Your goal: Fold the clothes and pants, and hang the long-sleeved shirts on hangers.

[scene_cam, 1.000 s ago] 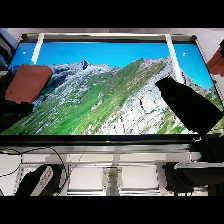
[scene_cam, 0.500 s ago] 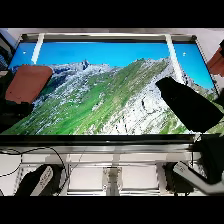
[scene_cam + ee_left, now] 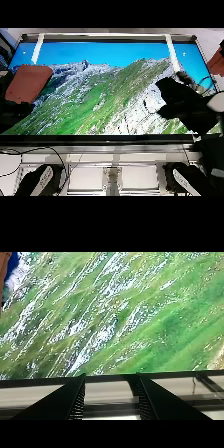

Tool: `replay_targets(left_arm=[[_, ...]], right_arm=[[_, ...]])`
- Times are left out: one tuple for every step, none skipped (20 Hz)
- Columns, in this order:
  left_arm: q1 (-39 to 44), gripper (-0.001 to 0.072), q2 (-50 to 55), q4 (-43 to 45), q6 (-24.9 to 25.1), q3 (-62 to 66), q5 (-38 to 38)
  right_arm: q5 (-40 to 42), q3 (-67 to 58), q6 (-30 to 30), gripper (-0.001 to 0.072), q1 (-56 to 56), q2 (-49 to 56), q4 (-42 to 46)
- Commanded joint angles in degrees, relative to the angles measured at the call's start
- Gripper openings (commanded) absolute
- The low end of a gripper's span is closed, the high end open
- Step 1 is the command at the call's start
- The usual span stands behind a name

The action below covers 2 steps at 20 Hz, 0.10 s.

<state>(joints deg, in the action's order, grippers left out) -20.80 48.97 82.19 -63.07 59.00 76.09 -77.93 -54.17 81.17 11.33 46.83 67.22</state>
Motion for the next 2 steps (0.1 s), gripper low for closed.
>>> replay_targets(left_arm=[[0.00, 0.0377, 0.02, 0.02, 0.02, -0.02, -0.02], [-0.02, 0.0377, 0.02, 0.00, 0.02, -0.02, -0.02]], right_arm=[[7.19, 4.04, 5.33, 0.0012, 16.44, 0.20, 2.34], [8.90, 4.52, 5.35, 0.0012, 19.17, 0.74, 2.34]])
